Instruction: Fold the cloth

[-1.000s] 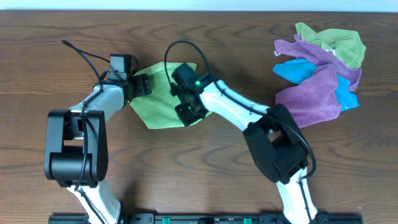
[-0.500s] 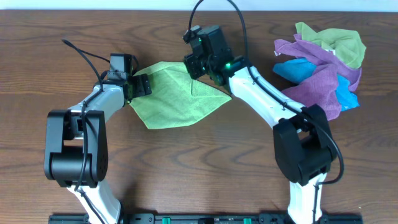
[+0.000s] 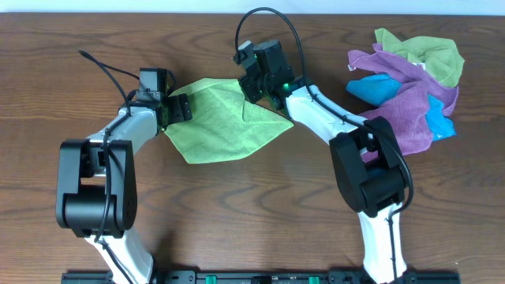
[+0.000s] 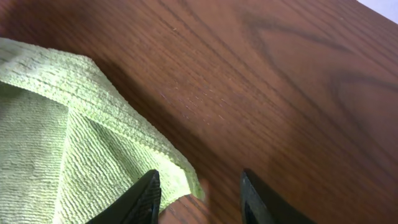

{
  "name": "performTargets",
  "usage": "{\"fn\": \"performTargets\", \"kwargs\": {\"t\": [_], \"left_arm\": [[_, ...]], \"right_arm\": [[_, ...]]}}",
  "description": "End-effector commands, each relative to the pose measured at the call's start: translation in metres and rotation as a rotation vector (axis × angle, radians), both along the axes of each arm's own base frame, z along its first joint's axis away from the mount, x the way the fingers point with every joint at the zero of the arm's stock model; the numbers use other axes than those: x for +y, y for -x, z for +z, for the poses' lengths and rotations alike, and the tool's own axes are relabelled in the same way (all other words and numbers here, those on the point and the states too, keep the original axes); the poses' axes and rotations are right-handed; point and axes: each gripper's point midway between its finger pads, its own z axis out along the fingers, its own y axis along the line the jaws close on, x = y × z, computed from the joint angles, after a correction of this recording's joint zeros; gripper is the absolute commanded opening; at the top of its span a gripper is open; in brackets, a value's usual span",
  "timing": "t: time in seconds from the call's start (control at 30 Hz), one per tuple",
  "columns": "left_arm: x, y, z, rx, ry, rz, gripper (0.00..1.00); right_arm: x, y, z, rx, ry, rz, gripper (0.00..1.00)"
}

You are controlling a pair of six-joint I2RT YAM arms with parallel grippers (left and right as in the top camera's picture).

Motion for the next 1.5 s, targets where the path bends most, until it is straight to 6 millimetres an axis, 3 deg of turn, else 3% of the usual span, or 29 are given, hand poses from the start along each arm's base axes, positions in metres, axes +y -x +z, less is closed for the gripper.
{"fn": "performTargets", "kwargs": {"t": [0.0, 0.33, 0.4, 0.5, 0.67, 0.77, 0.93, 1.03, 1.13, 1.27, 1.3, 1.47], "left_arm": [[-0.004, 0.013, -0.017, 0.066, 0.04, -0.01, 0.96], [-0.005, 0.013, -0.017, 0.066, 0.043, -0.011, 0.96], [-0.005, 0.013, -0.017, 0.066, 0.043, -0.011, 0.96], [-0.005, 0.013, -0.017, 0.066, 0.043, -0.011, 0.96], [-0.008, 0.015, -0.018, 0.077, 0.058, -0.019, 0.96], [-0.009, 0.021, -0.021, 0.102, 0.065, -0.022, 0.96], [-0.009, 0.033, -0.025, 0.155, 0.057, -0.034, 0.96], [-0.009, 0.039, -0.028, 0.182, 0.046, -0.059, 0.96], [-0.009, 0.039, -0.027, 0.182, 0.041, -0.068, 0.96], [-0.008, 0.047, -0.03, 0.217, 0.038, -0.065, 0.98], [-0.007, 0.053, -0.031, 0.239, 0.038, -0.063, 1.0], [-0.006, 0.089, -0.038, 0.392, 0.052, -0.014, 0.88]], "right_arm": [[-0.001, 0.004, -0.017, 0.028, 0.023, 0.027, 0.4], [0.013, 0.018, -0.027, 0.098, -0.043, 0.092, 0.35], [0.013, 0.018, -0.027, 0.098, -0.043, 0.092, 0.26], [0.013, 0.017, -0.027, 0.099, -0.047, 0.086, 0.01], [0.009, 0.009, -0.023, 0.098, -0.085, 0.018, 0.01], [-0.006, -0.01, -0.014, 0.071, -0.1, -0.087, 0.01], [-0.062, -0.041, -0.008, 0.02, -0.061, -0.373, 0.01], [-0.077, -0.05, -0.003, 0.027, -0.087, -0.428, 0.01], [-0.061, -0.042, 0.0, 0.088, -0.12, -0.309, 0.01], [-0.034, -0.011, 0.006, 0.208, -0.109, -0.148, 0.01], [-0.03, -0.005, 0.007, 0.227, -0.094, -0.13, 0.01], [-0.025, 0.02, 0.019, 0.317, -0.04, -0.113, 0.01]]}}
